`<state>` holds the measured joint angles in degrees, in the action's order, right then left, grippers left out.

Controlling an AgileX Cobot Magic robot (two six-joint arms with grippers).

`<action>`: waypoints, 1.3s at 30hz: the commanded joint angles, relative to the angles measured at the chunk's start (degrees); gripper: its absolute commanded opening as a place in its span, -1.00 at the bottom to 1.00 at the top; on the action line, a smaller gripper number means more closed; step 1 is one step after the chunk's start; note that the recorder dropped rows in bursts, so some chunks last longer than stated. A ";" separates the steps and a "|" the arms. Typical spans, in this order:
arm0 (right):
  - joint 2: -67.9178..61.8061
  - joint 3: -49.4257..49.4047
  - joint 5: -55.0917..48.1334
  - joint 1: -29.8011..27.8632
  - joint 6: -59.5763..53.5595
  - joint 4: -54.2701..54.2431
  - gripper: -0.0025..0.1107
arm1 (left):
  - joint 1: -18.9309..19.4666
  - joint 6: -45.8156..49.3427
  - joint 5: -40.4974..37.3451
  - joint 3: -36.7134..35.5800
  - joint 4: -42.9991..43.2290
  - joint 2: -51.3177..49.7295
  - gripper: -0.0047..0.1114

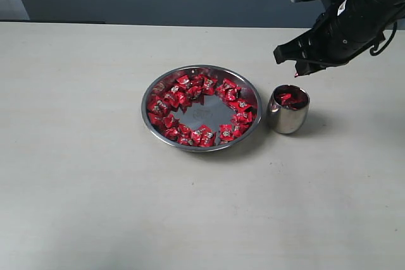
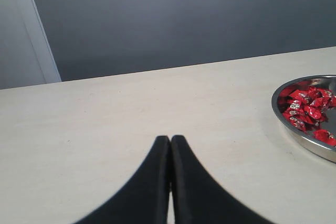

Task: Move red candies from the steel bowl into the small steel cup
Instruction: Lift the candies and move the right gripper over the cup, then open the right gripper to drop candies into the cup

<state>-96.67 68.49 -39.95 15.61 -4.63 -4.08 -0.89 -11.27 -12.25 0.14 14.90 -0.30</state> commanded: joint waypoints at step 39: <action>-2.79 -0.20 0.13 -0.22 -4.98 -0.98 -0.01 | -0.37 -0.21 0.33 -0.14 -0.23 0.30 -0.91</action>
<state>-99.53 68.49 -40.71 15.61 -9.20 -5.06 -0.89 -11.27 -12.25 0.14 14.90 -0.30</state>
